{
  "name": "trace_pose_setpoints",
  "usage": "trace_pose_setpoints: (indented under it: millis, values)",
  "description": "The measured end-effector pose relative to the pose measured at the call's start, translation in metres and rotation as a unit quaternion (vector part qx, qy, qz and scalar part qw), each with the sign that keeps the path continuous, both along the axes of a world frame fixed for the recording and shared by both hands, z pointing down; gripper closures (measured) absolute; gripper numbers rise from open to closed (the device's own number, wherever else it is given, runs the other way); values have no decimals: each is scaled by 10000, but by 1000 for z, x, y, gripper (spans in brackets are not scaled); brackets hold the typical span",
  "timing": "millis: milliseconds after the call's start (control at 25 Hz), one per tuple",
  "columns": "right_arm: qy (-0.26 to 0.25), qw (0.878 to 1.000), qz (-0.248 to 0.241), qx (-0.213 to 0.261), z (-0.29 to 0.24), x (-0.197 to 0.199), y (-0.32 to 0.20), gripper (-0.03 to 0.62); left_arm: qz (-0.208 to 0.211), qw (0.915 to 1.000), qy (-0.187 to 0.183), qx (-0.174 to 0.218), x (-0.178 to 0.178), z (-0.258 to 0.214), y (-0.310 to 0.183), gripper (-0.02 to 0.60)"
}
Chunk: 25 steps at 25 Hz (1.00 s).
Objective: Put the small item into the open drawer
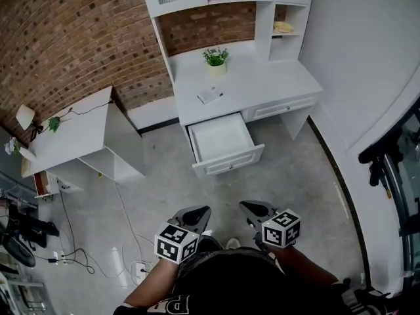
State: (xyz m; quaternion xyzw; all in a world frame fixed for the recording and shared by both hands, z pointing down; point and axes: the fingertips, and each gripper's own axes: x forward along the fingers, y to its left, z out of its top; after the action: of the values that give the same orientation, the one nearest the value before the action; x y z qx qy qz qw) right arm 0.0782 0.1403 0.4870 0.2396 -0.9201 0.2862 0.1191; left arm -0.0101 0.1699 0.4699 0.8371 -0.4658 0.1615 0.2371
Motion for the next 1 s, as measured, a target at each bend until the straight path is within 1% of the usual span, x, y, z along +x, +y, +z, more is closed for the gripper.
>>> trace_pose_setpoints:
  millis: [200,360,520,720,1000]
  values:
    - [-26,9999,23,-94,8,-4,-17,588,-38,9999,19,-111,-6,9,-16,563]
    - [50,9999,47,-153,16,-5,-31,589,57,9999,69,-109,-4,15,-39,563]
    - [124,9997,142,-168,18,-8,-59,588,141,9998,123,-76,-8,15,-69,563]
    - [177,9997,186,-65,13,-20,-98,589,149,9998,155,-17,-25,12,-111,563]
    - [317,9992,240,-24,12,-50,-157,588,263,9995,137,61,-56,9,-176,563]
